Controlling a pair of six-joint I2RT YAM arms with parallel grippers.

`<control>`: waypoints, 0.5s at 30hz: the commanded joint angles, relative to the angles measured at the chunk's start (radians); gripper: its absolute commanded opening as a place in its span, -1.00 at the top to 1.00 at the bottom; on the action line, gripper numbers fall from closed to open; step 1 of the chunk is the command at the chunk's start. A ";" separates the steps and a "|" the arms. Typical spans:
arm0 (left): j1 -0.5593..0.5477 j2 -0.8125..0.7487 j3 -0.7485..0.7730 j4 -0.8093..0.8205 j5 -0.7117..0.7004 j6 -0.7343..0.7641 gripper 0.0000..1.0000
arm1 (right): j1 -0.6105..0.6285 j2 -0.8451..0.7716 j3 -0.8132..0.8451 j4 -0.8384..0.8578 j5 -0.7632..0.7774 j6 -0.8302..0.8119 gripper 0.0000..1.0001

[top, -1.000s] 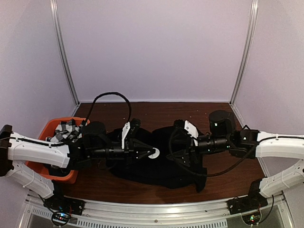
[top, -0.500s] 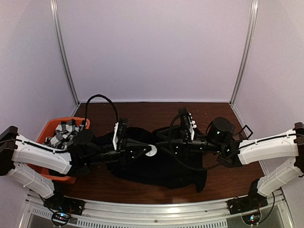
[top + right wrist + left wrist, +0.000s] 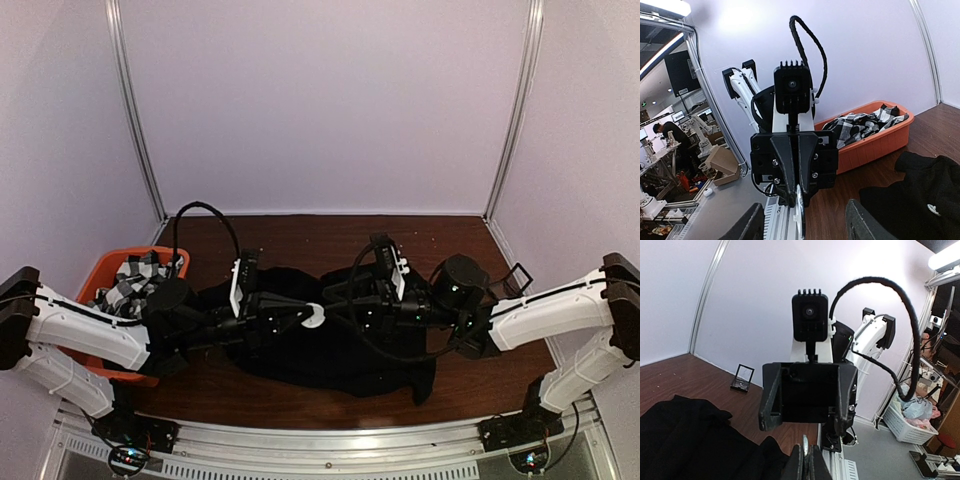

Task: Pin the brooch onto the clothing
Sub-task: Pass from the left arm to the right

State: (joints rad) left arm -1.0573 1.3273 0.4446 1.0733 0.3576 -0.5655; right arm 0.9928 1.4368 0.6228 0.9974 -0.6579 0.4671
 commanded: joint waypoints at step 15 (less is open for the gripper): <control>0.006 0.007 -0.028 0.093 -0.006 -0.020 1.00 | 0.034 0.087 0.059 -0.022 -0.014 -0.013 0.20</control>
State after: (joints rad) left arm -1.0573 1.3281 0.4297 1.1210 0.3515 -0.5835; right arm 1.0172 1.5078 0.6521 0.9607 -0.6559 0.4492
